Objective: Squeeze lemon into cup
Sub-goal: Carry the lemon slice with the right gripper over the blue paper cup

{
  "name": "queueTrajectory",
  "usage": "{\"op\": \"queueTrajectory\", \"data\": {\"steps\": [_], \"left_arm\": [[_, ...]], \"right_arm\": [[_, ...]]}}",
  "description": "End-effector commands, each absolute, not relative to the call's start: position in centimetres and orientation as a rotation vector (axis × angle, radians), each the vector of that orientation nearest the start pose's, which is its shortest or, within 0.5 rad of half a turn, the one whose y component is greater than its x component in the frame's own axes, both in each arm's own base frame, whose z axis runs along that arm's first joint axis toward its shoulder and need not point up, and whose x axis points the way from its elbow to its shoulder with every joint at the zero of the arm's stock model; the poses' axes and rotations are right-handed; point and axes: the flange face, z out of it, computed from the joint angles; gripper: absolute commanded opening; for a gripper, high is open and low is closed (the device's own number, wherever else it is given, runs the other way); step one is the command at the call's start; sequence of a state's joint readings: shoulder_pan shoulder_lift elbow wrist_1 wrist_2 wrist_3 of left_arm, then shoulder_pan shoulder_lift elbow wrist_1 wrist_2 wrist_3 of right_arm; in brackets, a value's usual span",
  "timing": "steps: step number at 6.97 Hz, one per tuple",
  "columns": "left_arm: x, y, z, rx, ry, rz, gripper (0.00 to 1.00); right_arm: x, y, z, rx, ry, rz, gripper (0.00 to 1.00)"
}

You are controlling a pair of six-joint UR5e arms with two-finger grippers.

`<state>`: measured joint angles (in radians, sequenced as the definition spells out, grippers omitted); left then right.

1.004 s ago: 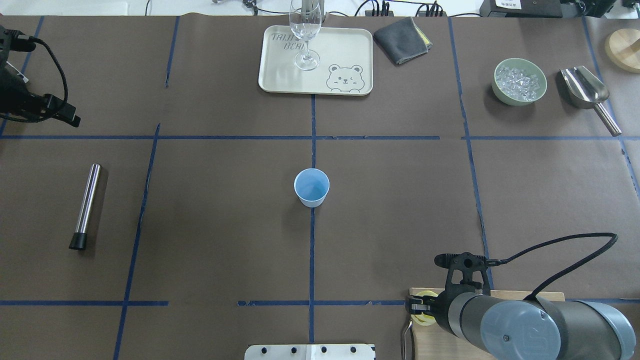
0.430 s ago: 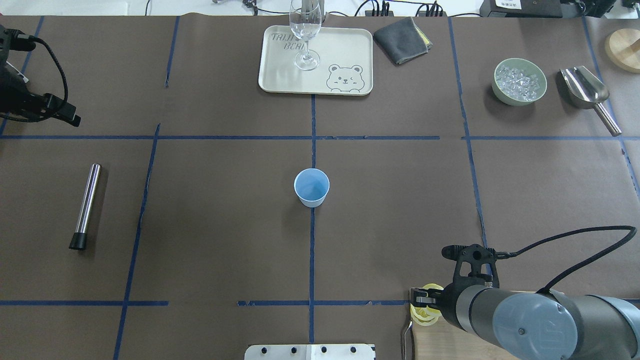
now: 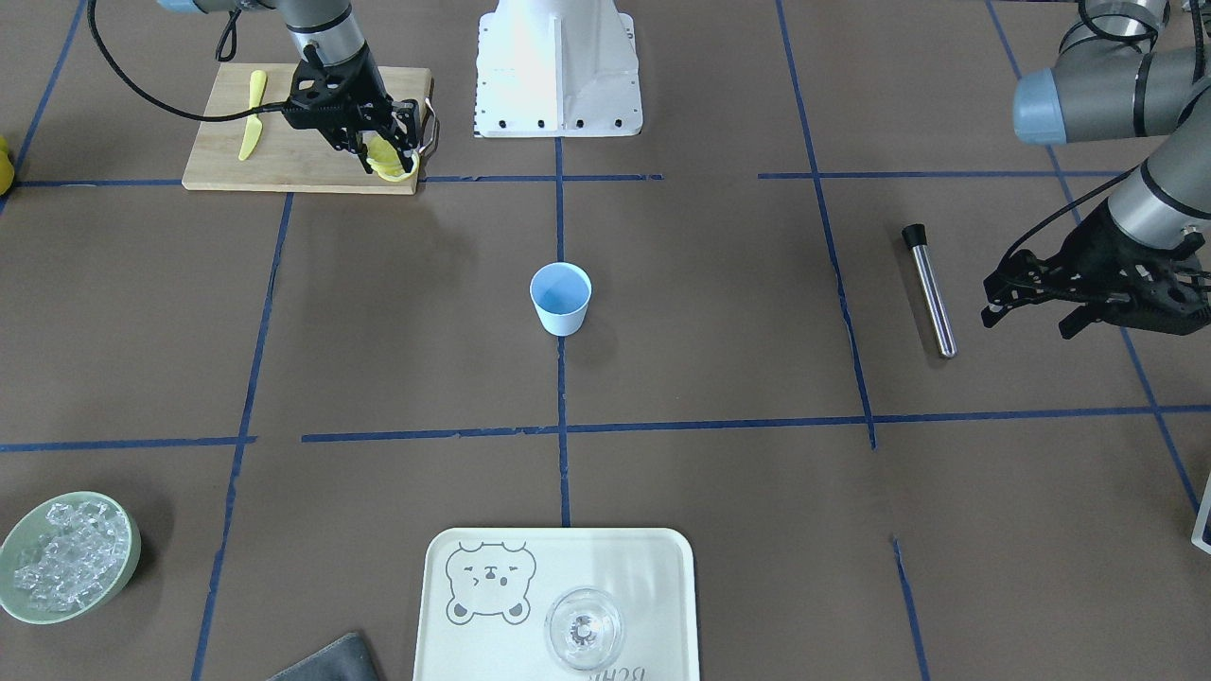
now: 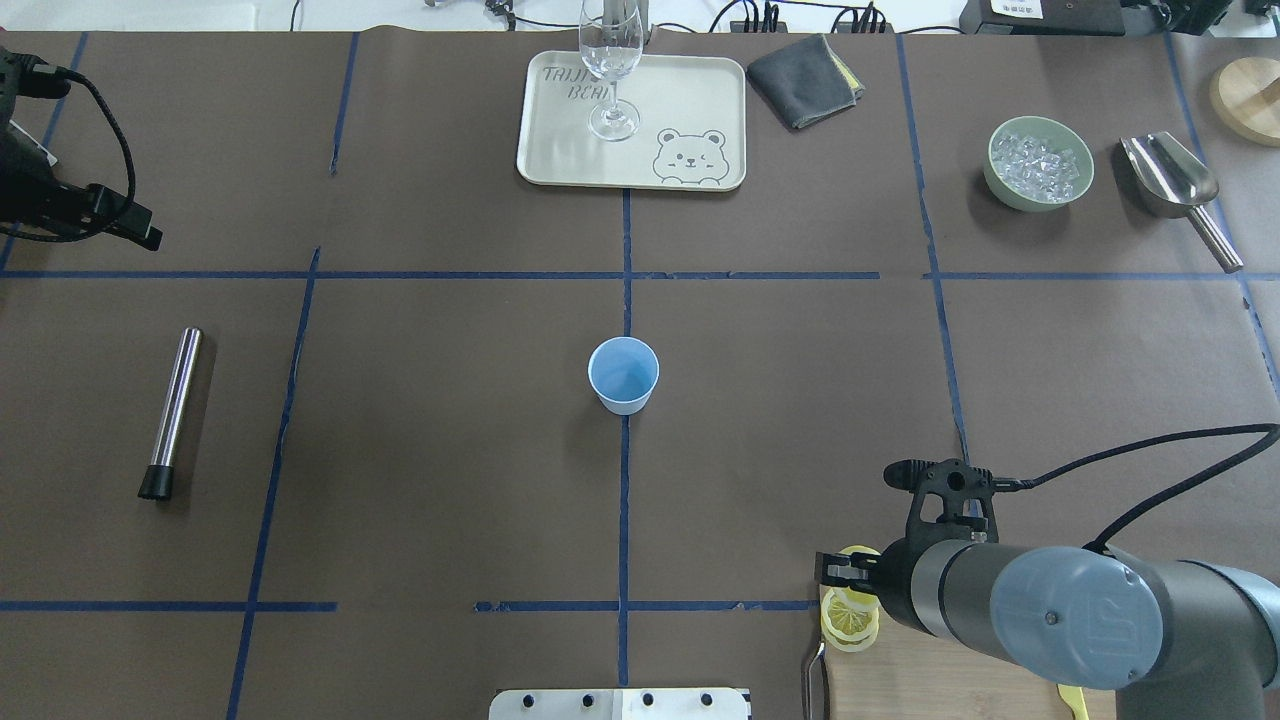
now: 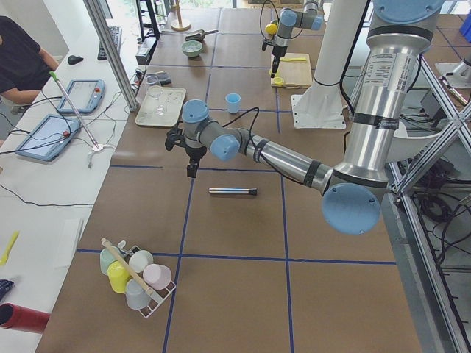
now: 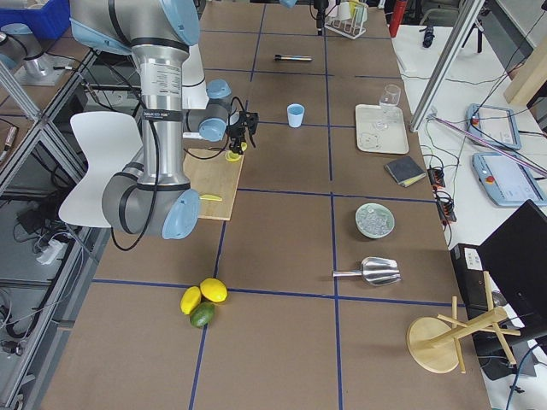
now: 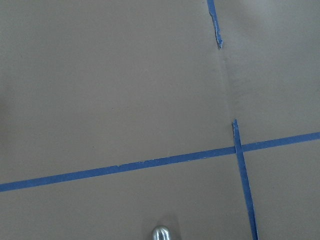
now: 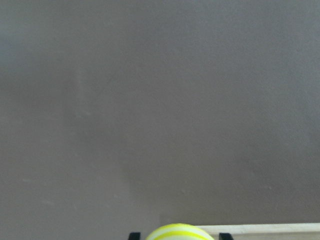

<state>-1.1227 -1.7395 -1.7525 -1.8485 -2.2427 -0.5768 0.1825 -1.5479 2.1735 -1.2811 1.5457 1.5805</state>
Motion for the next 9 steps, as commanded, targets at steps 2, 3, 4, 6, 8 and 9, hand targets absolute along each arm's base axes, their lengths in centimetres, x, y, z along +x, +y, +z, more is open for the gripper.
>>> {"op": "queueTrajectory", "data": {"steps": [2, 3, 4, 6, 8, 9], "left_arm": [[18.2, -54.1, 45.2, 0.205, 0.86, 0.091, 1.0], [18.1, -54.1, 45.2, 0.206, 0.86, 0.09, 1.0], [18.2, -54.1, 45.2, 0.204, 0.861, 0.092, 1.0], [18.2, -54.1, 45.3, 0.203, 0.86, 0.091, 1.0], [18.2, -54.1, 44.9, 0.192, 0.868, 0.054, 1.0], [18.2, -54.1, 45.1, 0.19, 0.865, 0.054, 1.0]], "right_arm": [[-43.6, -26.3, 30.1, 0.116, -0.982, 0.255, 0.58], [-43.9, -28.5, 27.9, 0.102, -0.967, 0.28, 0.58], [-46.0, -31.5, 23.7, 0.104, -0.94, 0.313, 0.58], [-47.8, -36.9, 18.8, 0.156, -0.928, 0.35, 0.58], [-52.0, -41.2, 17.0, 0.171, -0.889, 0.361, 0.56], [-53.9, -42.1, 16.0, 0.172, -0.879, 0.355, 0.56]]}}
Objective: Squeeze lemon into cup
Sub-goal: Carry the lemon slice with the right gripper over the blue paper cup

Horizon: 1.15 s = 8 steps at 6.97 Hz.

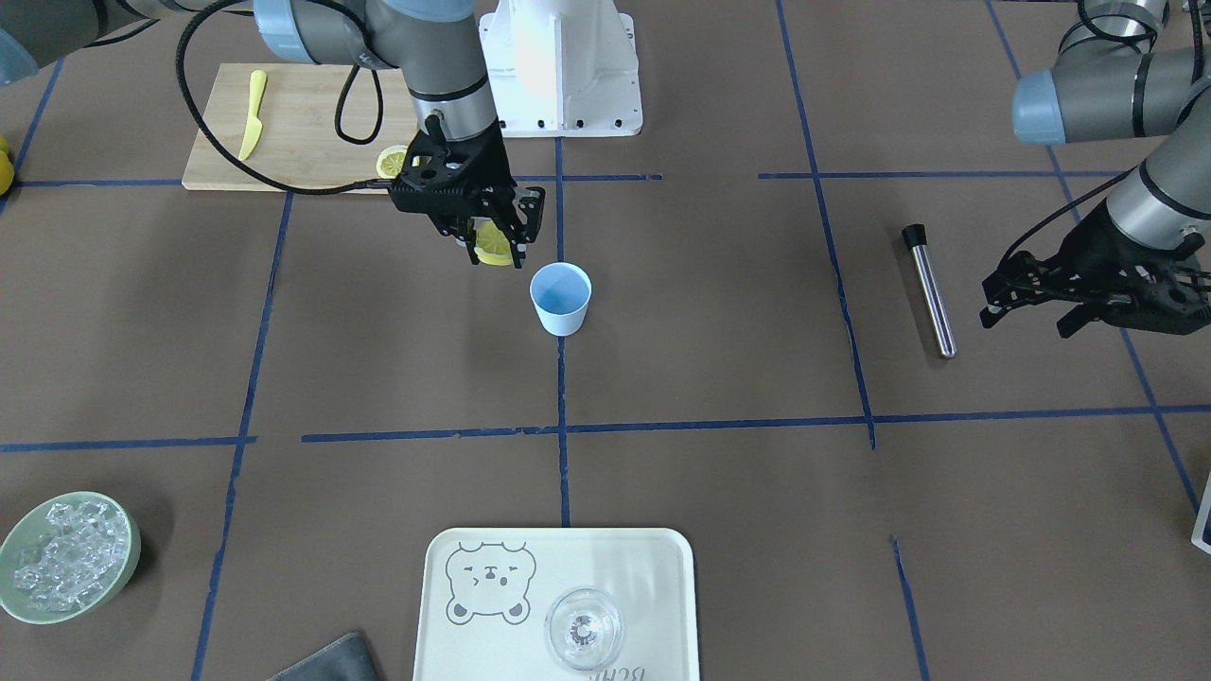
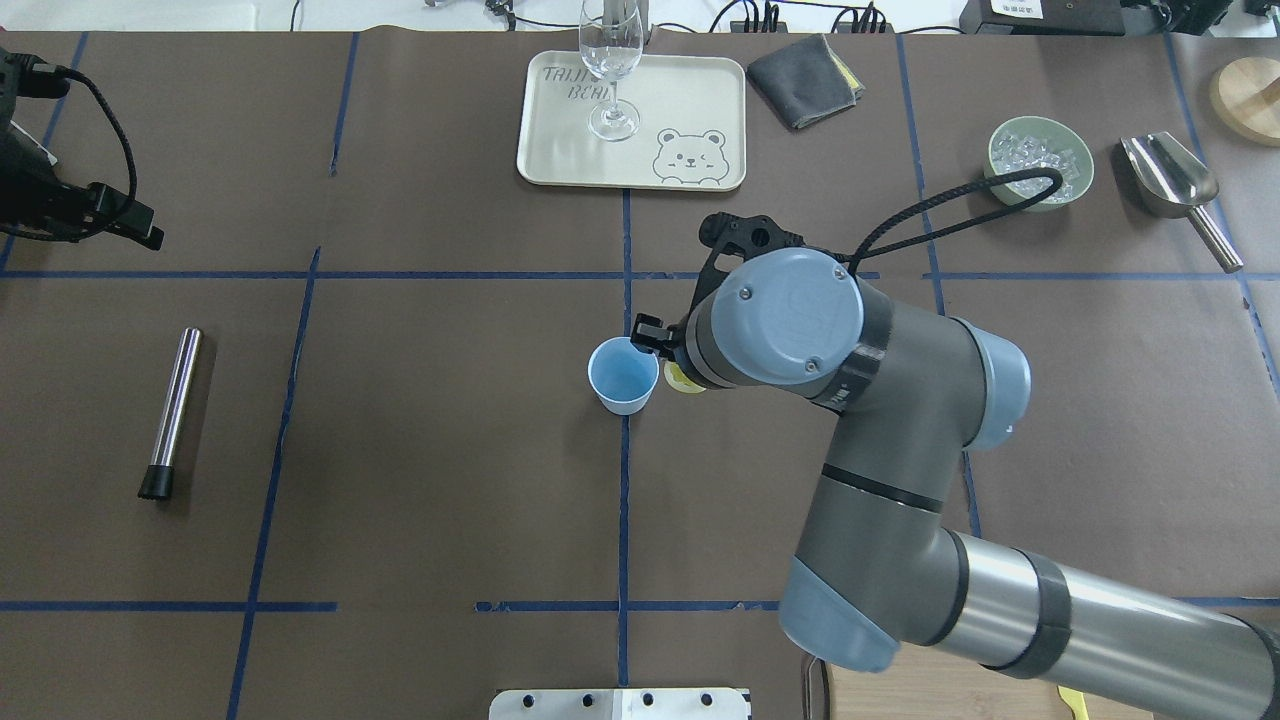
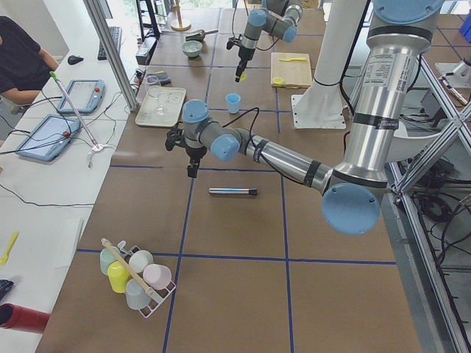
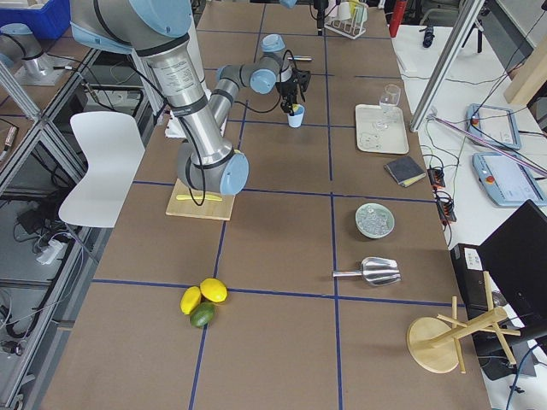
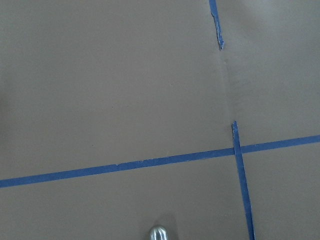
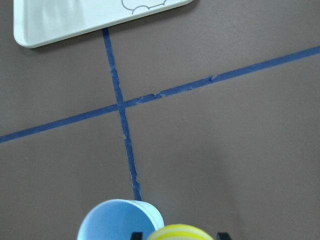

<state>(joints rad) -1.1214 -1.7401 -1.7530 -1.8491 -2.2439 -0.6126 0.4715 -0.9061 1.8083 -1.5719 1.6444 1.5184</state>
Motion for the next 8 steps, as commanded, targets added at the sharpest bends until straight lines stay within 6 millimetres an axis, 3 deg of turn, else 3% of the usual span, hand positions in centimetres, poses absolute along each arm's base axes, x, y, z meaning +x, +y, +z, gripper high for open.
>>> {"op": "queueTrajectory", "data": {"steps": [1, 8], "left_arm": [[18.2, -54.1, 45.1, 0.19, 0.865, 0.054, 1.0], [18.2, -54.1, 45.1, 0.19, 0.865, 0.054, 1.0]], "right_arm": [[-54.6, -42.7, 14.8, 0.174, -0.883, 0.359, 0.56], [-56.7, -42.6, 14.8, 0.147, -0.865, 0.34, 0.59]]}}
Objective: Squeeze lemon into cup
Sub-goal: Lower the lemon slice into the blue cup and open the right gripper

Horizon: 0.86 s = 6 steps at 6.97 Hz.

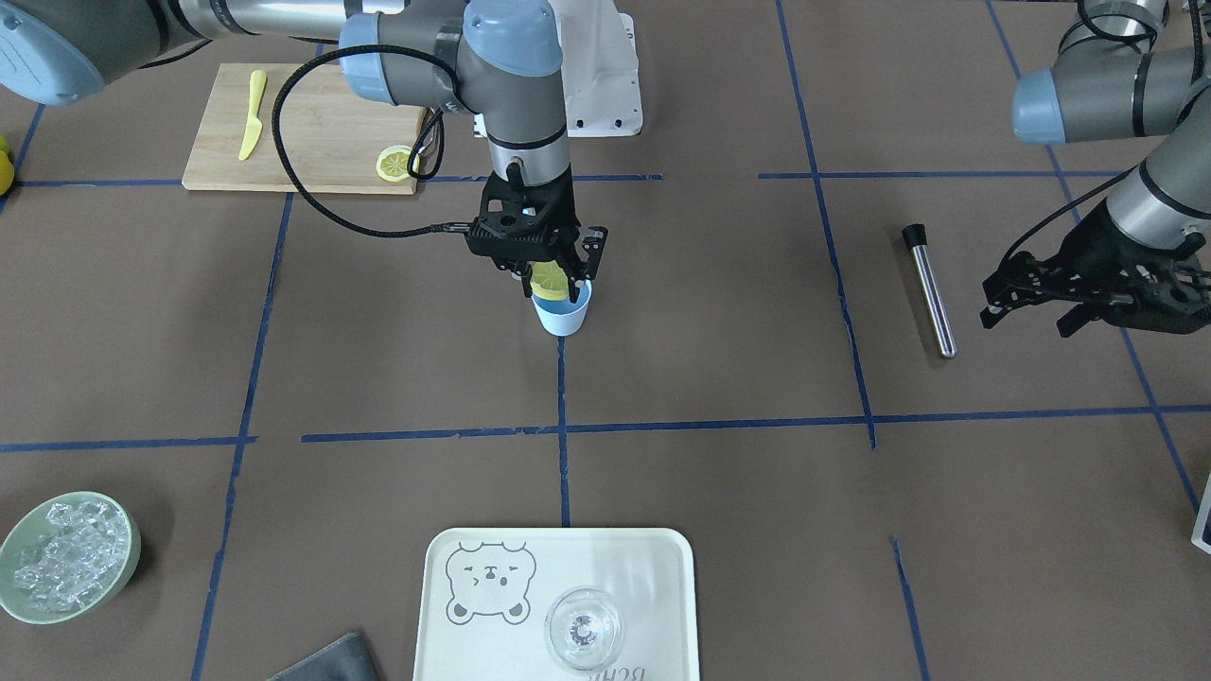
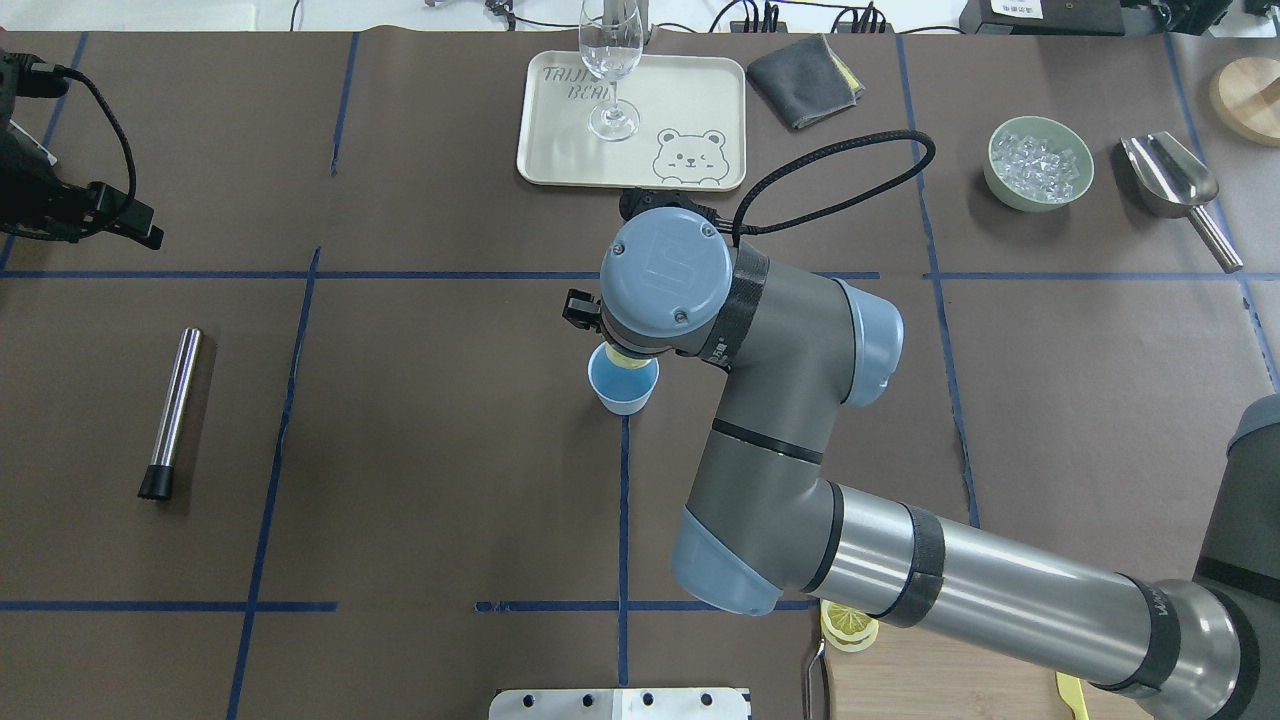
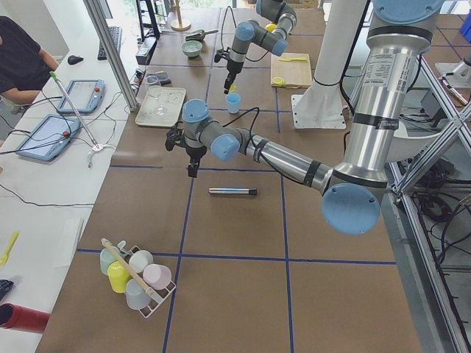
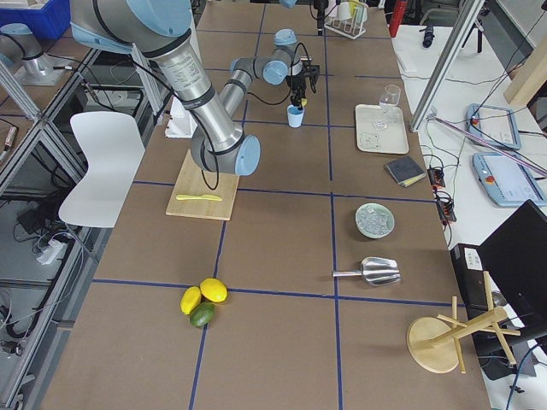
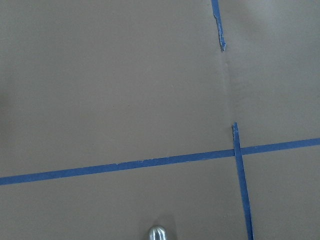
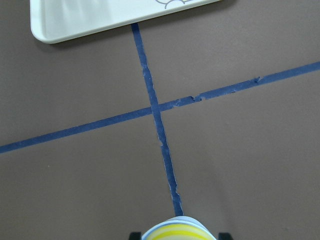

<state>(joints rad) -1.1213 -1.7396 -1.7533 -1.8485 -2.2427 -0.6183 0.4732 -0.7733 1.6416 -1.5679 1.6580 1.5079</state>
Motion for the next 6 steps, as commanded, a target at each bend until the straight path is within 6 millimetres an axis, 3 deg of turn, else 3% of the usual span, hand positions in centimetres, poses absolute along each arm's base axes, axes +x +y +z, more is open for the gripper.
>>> {"op": "queueTrajectory", "data": {"steps": [1, 4, 6], "left_arm": [[18.18, -54.1, 45.16, 0.189, 0.864, 0.053, 1.0], [18.19, -54.13, 45.0, 0.191, 0.866, 0.053, 1.0], [18.19, -54.13, 45.0, 0.191, 0.866, 0.053, 1.0]], "right_arm": [[-56.97, -42.22, 14.82, 0.143, -0.866, 0.333, 0.59], [-57.31, -41.65, 14.41, 0.14, -0.874, 0.323, 0.66], [-57.28, -41.62, 14.25, 0.14, -0.877, 0.321, 0.76]]}}
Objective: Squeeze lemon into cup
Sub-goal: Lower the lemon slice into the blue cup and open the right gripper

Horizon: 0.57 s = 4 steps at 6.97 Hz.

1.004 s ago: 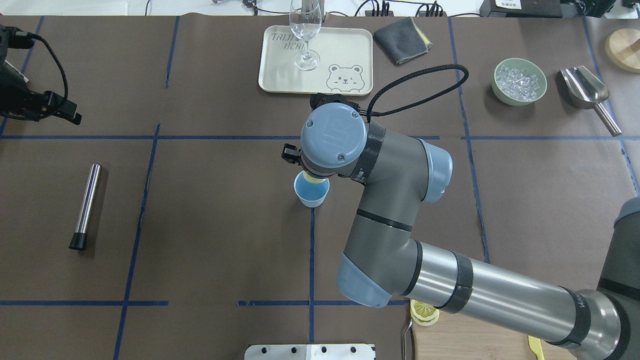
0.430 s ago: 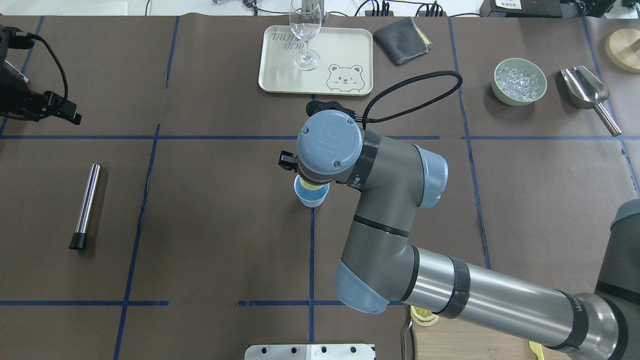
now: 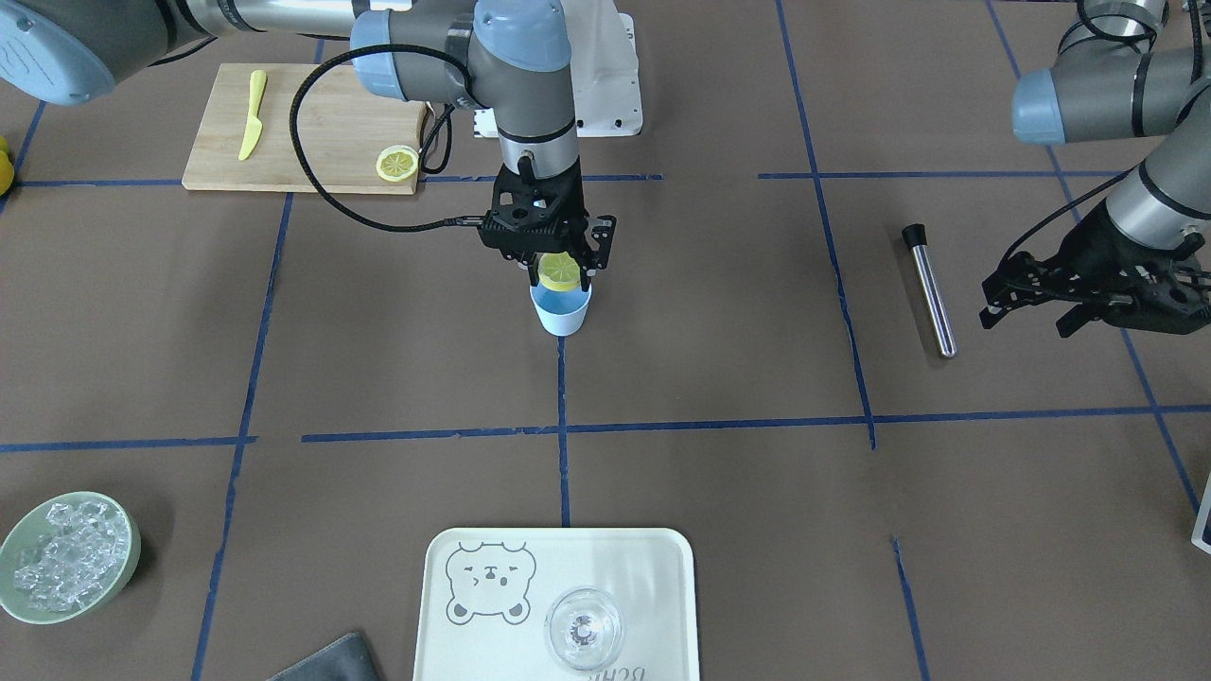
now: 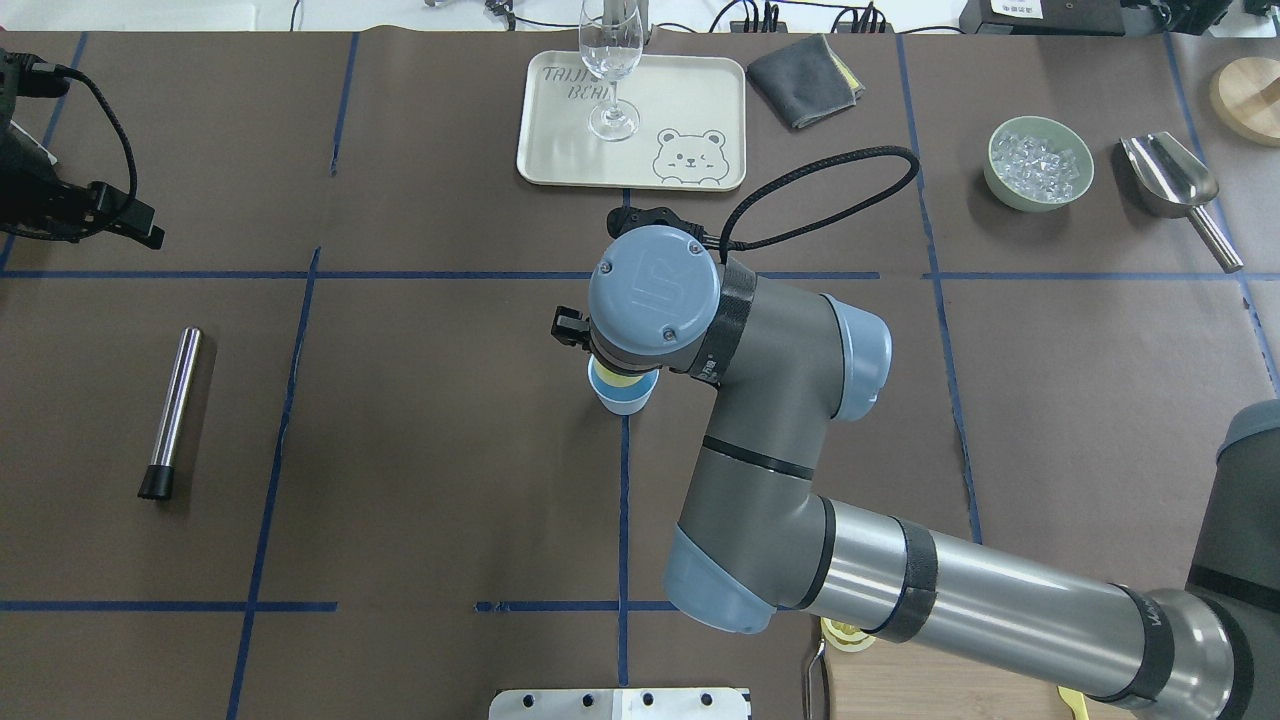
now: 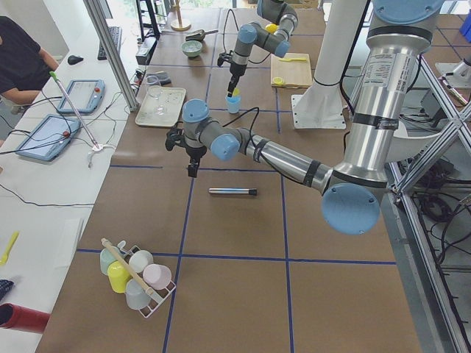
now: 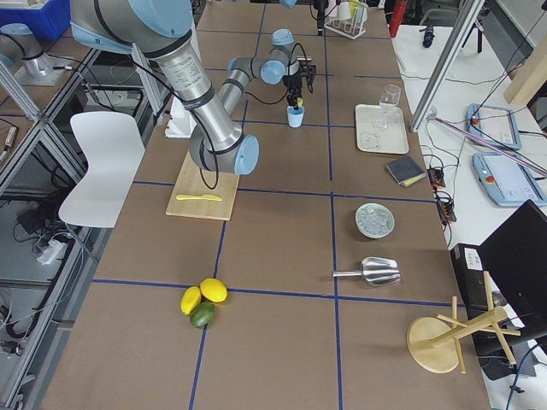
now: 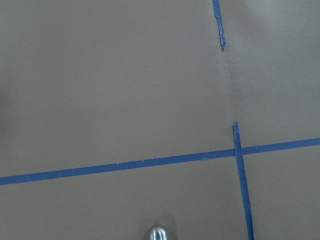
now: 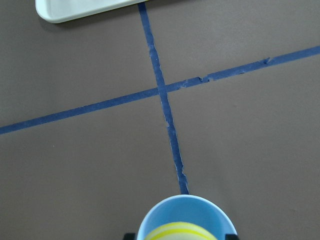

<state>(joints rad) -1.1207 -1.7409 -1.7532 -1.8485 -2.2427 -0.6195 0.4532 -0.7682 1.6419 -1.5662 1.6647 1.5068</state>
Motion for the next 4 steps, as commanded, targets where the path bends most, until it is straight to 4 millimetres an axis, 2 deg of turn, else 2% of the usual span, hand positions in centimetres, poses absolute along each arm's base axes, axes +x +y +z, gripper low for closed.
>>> {"op": "queueTrajectory", "data": {"steps": [1, 2, 3, 4], "left_arm": [[18.2, -54.2, 44.9, 0.191, 0.867, 0.052, 1.0], [18.2, -54.1, 44.8, 0.192, 0.867, 0.051, 1.0], [18.3, -54.2, 45.2, 0.181, 0.865, 0.043, 1.0], [18.8, -54.1, 45.8, 0.165, 0.863, 0.041, 1.0]], "right_arm": [[-57.2, -41.6, 14.3, 0.139, -0.877, 0.318, 0.83], [-57.2, -41.6, 14.3, 0.142, -0.877, 0.313, 0.99], [-57.1, -41.6, 14.2, 0.144, -0.878, 0.304, 1.0], [-56.1, -42.0, 14.2, 0.107, -0.89, 0.286, 1.0]]}}
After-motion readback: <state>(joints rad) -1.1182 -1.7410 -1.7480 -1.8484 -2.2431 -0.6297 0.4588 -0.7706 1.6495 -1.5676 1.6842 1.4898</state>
